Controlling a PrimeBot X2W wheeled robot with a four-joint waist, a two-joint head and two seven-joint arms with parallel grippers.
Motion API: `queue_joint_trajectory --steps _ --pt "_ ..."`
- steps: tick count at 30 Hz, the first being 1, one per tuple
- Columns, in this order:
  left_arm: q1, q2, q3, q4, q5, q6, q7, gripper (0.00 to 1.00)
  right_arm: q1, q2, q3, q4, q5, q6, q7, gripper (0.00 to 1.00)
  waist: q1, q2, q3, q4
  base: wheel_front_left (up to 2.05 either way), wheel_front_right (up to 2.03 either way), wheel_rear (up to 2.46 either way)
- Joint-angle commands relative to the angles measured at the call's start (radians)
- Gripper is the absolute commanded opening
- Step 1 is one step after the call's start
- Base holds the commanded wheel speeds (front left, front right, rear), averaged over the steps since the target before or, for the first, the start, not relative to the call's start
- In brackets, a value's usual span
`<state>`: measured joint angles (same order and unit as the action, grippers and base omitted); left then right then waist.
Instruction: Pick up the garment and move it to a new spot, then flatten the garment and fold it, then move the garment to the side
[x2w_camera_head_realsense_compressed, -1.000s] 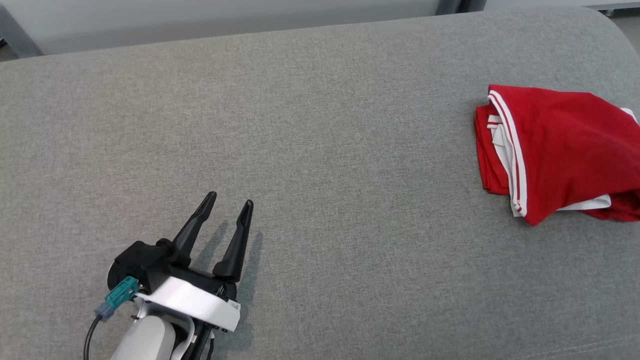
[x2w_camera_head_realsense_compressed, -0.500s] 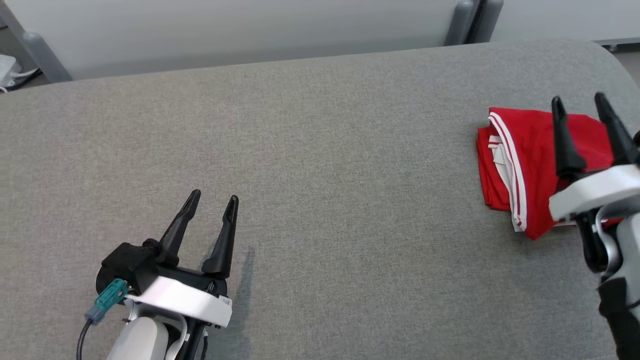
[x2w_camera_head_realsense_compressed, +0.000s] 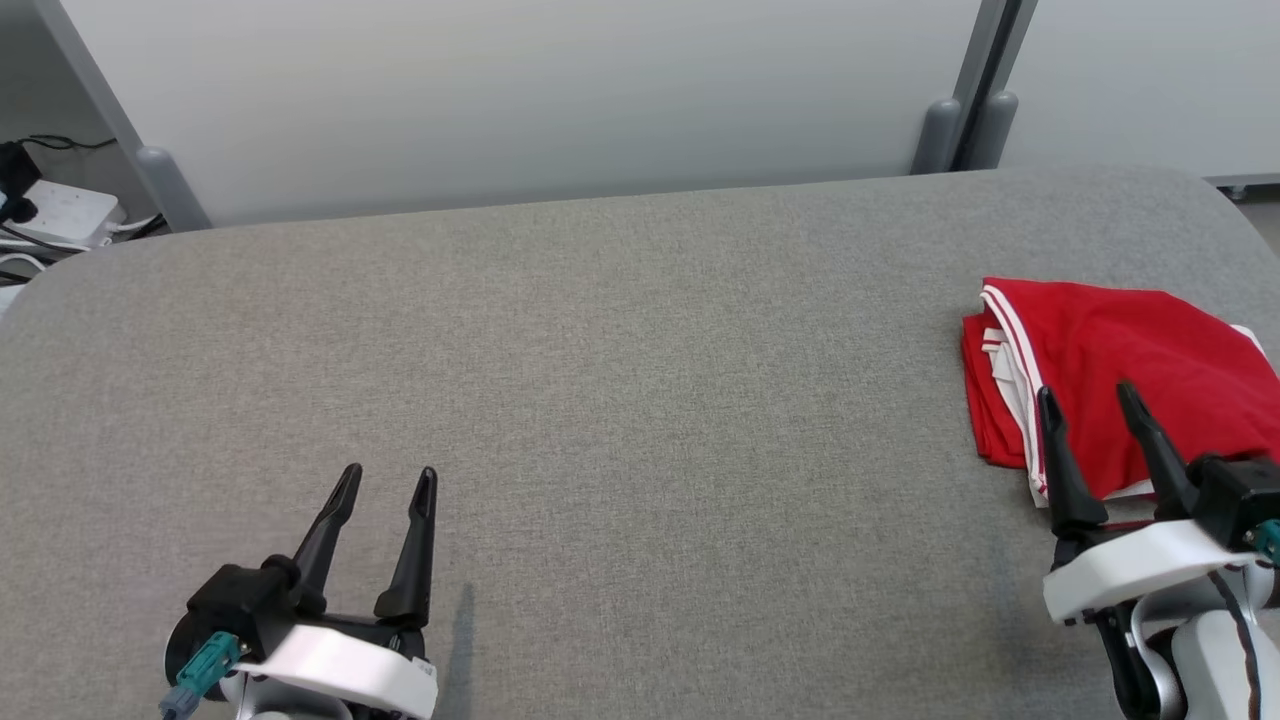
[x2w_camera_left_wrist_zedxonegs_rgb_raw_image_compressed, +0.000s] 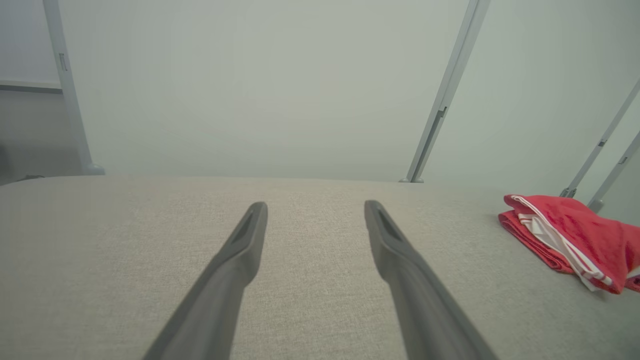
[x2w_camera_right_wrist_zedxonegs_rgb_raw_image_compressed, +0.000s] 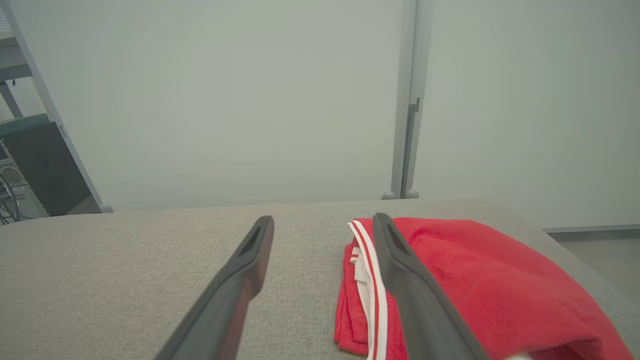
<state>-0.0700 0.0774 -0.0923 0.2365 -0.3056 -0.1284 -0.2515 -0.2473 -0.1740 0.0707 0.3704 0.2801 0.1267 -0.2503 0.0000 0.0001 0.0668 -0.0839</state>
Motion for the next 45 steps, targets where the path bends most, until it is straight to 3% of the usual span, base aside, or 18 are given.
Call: queue_joint_trajectory --steps 1,17,31,32,42,45 --pt "-0.011 0.007 0.045 -0.020 0.015 -0.002 -0.010 1.00 0.007 -0.004 0.012 -0.031 -0.015 0.004 -0.011 1.00 0.0000 -0.0001 -0.016 0.009 0.00 0.00 0.00" --pt "0.063 -0.024 0.161 -0.014 0.102 0.025 -0.010 1.00 0.092 0.039 -0.009 -0.053 -0.051 0.004 -0.011 1.00 0.0000 -0.0001 -0.065 0.042 0.00 0.00 0.00" --pt "0.087 -0.027 0.172 -0.048 0.136 0.046 -0.010 1.00 0.095 0.050 -0.005 -0.056 -0.048 0.004 -0.011 1.00 0.0000 -0.0001 -0.071 0.048 0.00 0.00 0.00" --pt "0.107 -0.032 0.142 -0.015 0.128 0.042 0.001 0.00 0.114 0.055 -0.027 -0.025 -0.043 0.000 0.001 0.00 0.0000 -0.0001 -0.071 0.048 0.00 0.00 0.00" --pt "0.114 -0.040 0.148 0.038 0.055 0.039 0.029 0.00 0.148 0.078 -0.036 0.010 0.029 0.000 0.025 0.00 0.0023 -0.0001 -0.073 0.050 0.00 0.00 0.00" --pt "0.111 -0.039 0.148 0.036 0.020 0.038 0.036 0.00 0.149 0.079 -0.040 0.006 0.062 0.000 0.033 0.00 0.0008 -0.0001 -0.072 0.051 0.00 0.00 0.00"
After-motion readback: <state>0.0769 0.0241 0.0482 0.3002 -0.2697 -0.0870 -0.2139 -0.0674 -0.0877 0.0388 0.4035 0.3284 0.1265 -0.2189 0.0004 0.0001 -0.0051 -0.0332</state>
